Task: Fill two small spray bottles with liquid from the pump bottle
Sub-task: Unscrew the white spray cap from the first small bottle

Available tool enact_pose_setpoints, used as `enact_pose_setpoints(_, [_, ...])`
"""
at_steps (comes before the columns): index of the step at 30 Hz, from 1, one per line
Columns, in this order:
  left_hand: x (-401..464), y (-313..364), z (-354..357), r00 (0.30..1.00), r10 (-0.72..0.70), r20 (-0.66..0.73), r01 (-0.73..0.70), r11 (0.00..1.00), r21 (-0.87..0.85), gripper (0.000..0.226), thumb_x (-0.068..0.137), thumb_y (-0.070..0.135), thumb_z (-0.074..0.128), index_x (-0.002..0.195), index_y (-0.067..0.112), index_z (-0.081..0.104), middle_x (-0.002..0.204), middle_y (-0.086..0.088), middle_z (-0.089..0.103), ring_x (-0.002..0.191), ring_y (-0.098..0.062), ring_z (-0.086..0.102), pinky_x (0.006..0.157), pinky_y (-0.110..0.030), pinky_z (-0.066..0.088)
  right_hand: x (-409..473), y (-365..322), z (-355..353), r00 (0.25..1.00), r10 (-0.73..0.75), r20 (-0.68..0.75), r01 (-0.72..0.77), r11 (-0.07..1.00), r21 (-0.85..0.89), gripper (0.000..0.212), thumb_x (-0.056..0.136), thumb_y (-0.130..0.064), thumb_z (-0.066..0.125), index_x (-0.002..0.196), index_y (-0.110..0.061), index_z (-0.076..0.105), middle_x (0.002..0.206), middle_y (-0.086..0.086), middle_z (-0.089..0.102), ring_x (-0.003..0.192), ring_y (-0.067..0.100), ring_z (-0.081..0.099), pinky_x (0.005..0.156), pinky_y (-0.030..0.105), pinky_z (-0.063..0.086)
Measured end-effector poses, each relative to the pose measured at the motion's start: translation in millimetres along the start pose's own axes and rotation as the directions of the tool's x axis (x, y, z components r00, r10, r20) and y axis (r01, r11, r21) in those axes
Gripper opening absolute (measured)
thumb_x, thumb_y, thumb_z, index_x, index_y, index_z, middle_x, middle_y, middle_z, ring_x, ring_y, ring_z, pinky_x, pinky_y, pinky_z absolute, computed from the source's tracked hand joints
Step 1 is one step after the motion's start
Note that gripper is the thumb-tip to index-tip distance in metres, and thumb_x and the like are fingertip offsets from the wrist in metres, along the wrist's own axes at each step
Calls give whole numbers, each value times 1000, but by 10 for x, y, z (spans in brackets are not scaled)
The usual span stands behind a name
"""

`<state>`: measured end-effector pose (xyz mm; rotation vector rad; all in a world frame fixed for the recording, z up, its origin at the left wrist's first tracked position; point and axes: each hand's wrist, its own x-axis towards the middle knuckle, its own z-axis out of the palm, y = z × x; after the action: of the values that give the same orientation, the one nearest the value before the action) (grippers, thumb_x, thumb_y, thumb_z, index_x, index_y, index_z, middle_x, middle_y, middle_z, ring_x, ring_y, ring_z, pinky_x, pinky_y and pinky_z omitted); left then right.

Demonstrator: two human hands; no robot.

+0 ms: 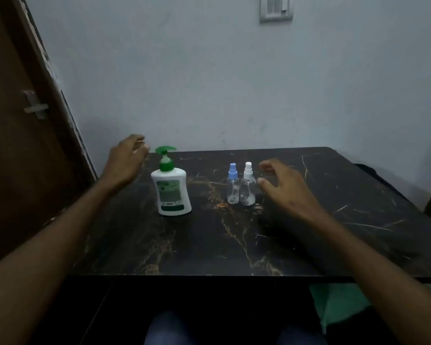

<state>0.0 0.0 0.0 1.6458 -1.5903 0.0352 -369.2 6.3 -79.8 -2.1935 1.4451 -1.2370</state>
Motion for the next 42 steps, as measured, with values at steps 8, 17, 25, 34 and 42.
enact_pose_setpoints(8, [-514,884,-149,812,326,-484,-391,919,-37,39,105,27,56,138,7,58,137,-7,66,127,-16,61,110,-37,46,205,-125,258,995,34,-98,-29,998,56,27,95,-35,74,116,-20,67,107,-9,69,96,4,64,84,20,53])
enact_pose_setpoints(17, [-1446,1099,748,896,434,-97,-444,879,-173,49,96,39,65,140,20,57,122,4,69,111,-6,58,99,-33,48,60,-269,130,986,88,-142,-78,994,73,10,93,-22,77,100,-22,70,92,-13,70,86,-4,65,71,4,47])
enact_pose_setpoints(25, [-1766,988,752,952,246,182,-181,932,-312,78,79,60,78,145,55,37,136,43,45,129,22,37,102,-8,28,-679,-891,-172,998,52,-31,-48,994,100,19,88,-27,79,95,-41,67,95,-28,70,95,-10,66,82,6,50])
enact_pose_setpoints(34, [-1969,949,695,936,150,318,-16,922,-387,34,81,40,82,112,46,68,106,33,69,104,6,62,86,6,26,-982,-997,-121,999,0,51,-6,992,125,13,91,-26,76,99,-35,70,99,-21,73,99,1,70,87,21,52])
enact_pose_setpoints(42, [-1991,938,758,953,155,259,-7,869,-495,32,79,36,81,108,45,71,108,30,72,105,-3,69,95,-28,50,-712,-1050,-264,980,-89,175,120,978,-173,20,84,-54,73,91,-40,62,87,-23,65,85,-1,64,67,16,49])
